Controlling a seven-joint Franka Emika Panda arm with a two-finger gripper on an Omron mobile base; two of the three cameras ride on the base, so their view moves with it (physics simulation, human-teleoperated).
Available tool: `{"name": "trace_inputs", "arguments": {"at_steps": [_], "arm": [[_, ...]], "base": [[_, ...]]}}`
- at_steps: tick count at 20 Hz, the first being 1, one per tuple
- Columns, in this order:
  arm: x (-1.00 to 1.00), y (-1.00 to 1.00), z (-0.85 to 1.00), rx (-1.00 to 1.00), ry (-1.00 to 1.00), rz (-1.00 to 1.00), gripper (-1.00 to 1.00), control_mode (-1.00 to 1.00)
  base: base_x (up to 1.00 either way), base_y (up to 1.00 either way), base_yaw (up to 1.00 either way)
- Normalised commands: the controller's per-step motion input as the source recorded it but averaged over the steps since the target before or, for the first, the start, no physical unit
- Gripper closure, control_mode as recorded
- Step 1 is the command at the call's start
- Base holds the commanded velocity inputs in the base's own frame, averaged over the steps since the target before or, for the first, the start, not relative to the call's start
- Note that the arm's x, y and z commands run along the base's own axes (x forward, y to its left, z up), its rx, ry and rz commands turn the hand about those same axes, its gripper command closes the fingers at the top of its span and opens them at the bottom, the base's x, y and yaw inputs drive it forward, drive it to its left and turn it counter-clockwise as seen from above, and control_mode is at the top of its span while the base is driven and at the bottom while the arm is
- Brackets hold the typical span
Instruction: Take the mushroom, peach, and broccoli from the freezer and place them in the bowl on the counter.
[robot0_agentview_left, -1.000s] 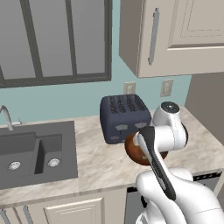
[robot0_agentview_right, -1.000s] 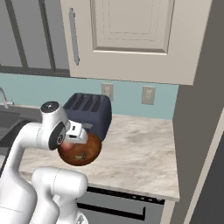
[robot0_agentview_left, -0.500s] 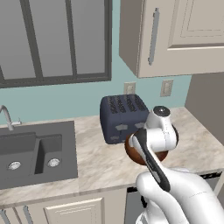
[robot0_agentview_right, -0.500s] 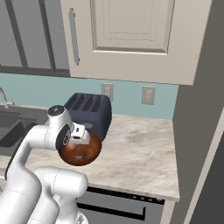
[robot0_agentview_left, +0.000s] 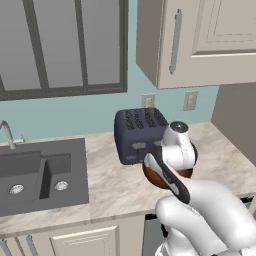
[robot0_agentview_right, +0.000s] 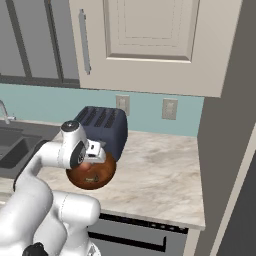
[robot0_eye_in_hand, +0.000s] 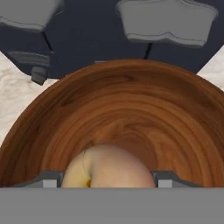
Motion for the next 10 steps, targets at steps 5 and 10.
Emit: {"name": "trace_inputs", "arguments": {"at_steps": [5, 10], "arm": [[0.14, 0.00, -0.29, 0.00, 0.00, 0.03, 1.00, -1.00], [0.06, 0.00, -0.31, 0.00, 0.00, 0.01, 1.00, -1.00]], "base": [[0.00, 0.00, 0.00], [0.00, 0.00, 0.00]]}}
